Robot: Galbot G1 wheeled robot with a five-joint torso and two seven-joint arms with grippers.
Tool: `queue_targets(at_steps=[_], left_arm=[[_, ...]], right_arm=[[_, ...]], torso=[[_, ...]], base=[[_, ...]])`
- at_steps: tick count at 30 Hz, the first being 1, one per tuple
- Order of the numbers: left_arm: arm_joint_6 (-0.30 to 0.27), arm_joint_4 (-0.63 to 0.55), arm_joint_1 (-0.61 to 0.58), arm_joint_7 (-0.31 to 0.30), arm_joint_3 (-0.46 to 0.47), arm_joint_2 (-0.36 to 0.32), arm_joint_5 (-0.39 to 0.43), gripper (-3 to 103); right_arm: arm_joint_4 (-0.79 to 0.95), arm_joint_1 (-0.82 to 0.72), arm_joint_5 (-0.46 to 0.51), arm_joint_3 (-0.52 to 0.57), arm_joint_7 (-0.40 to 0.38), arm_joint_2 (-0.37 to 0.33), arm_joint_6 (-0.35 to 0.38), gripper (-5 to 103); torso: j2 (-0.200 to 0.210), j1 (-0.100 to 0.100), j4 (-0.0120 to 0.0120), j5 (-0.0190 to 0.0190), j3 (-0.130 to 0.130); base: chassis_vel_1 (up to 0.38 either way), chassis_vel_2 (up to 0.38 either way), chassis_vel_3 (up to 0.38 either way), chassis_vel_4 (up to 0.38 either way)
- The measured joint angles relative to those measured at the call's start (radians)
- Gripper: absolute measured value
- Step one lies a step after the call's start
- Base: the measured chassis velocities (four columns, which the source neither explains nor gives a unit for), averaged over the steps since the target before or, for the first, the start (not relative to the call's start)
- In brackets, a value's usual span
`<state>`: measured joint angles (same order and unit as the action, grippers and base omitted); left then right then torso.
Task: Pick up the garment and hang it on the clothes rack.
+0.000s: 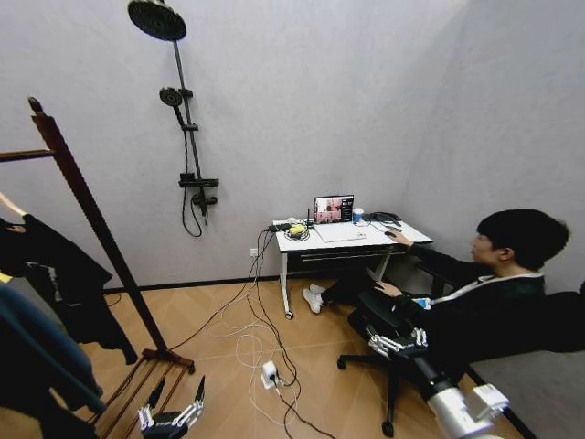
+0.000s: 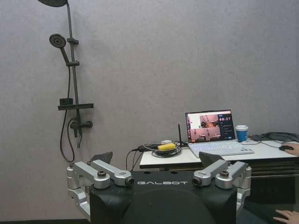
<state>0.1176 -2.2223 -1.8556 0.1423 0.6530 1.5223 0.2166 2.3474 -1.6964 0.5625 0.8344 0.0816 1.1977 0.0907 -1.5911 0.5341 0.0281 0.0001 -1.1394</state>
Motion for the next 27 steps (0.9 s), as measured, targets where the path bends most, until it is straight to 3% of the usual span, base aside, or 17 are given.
queue_targets(at_steps=[16, 24, 27], left_arm=[[0.0, 0.0, 0.0, 0.0, 0.0, 0.0, 0.0, 100], [0.0, 0.0, 0.0, 0.0, 0.0, 0.0, 0.0, 100], [0.0, 0.0, 0.0, 0.0, 0.0, 0.0, 0.0, 100]], right_arm=[[0.0, 0.0, 0.0, 0.0, 0.0, 0.0, 0.0, 100], [0.0, 0.0, 0.0, 0.0, 0.0, 0.0, 0.0, 100], [0.0, 0.0, 0.0, 0.0, 0.0, 0.0, 0.0, 100]], torso=[[0.033, -0.016, 0.0003, 0.0, 0.017], [0.038, -0.018, -0.0008, -0.0005, 0.019], [0.038, -0.019, 0.0002, 0.0001, 0.019]], base=[[0.294, -0.218, -0.225, 0.28], [0.294, -0.162, -0.145, 0.286], [0.174, -0.162, -0.163, 0.141]])
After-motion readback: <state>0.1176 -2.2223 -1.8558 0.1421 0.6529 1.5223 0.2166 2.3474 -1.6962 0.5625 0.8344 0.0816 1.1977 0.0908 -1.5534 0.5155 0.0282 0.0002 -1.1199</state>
